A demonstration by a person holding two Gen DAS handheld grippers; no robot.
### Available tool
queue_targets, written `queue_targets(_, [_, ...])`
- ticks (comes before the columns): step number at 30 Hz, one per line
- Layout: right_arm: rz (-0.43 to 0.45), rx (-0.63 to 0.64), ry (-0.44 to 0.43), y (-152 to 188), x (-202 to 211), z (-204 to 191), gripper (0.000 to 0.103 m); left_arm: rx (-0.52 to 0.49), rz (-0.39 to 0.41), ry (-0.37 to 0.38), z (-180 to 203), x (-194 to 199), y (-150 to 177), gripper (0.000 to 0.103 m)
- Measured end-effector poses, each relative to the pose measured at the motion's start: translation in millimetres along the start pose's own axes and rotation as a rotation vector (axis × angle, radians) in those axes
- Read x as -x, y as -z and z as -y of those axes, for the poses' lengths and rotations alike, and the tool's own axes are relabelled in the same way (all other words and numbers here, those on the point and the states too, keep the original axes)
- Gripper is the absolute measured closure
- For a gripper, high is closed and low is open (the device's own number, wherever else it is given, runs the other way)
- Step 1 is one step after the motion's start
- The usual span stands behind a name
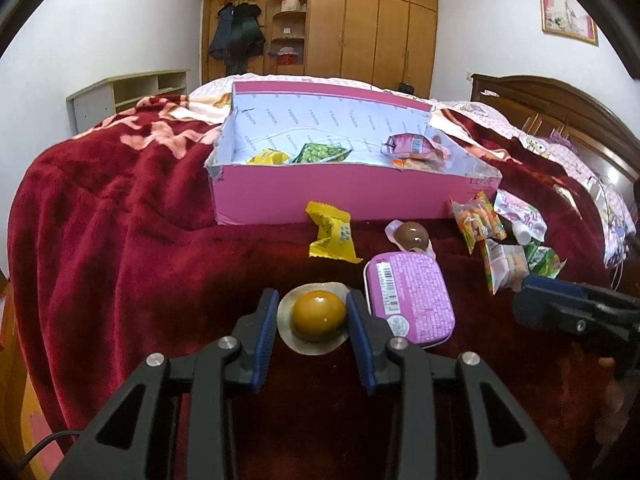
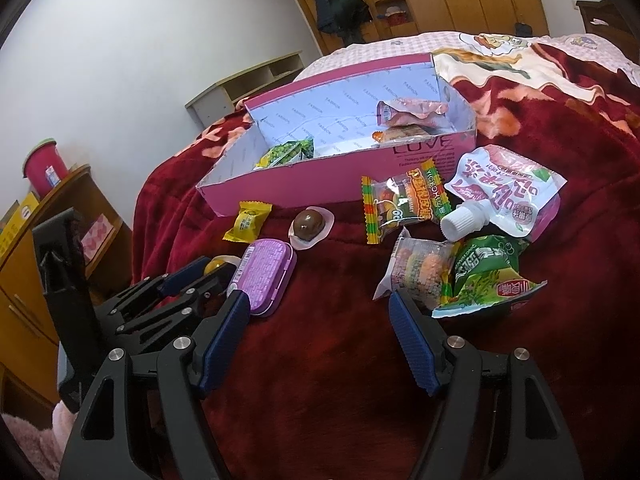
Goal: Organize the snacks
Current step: 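Grasp the clear-wrapped egg yolk on the blanket with the left tool, then grasp the purple tin with the right tool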
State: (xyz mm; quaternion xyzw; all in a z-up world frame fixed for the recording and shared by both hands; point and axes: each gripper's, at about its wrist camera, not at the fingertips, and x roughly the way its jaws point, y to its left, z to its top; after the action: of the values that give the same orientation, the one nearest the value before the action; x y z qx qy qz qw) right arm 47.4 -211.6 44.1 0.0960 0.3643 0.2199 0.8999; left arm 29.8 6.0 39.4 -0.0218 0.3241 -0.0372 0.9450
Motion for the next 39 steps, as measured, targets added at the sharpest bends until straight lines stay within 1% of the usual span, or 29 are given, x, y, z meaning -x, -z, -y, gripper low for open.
queue_targets(5, [-0.007,0.011,-0.005,1,-3,-7,0.029,0.037,0.003,0.003,-9,6,-2,0.067])
queue_targets(10, [-0.008,0.030,-0.013,1,-7,-17,0.029,0.047,0.018,-0.038,-16,9,-3,0.067])
queue_targets(15, [-0.013,0.052,-0.009,1,-17,-31,0.029,0.070,0.006,-0.032,-24,5,1,0.067])
queue_targets(23, [-0.005,0.054,0.021,-3,-42,-45,0.029,0.066,0.013,-0.029,-27,3,4,0.066])
queue_targets(24, [-0.006,0.056,0.024,-4,-46,-47,0.030,0.070,0.011,-0.025,-28,3,4,0.066])
queue_targets(27, [-0.013,0.058,0.033,-4,-55,-50,0.041,0.085,0.006,-0.011,-31,1,4,0.066])
queue_targets(29, [-0.015,0.052,0.044,-3,-58,-49,0.044,0.090,0.005,-0.005,-32,1,5,0.066])
queue_targets(39, [0.009,0.020,0.001,2,-65,-39,0.045,0.085,0.007,-0.009,-31,-1,6,0.066])
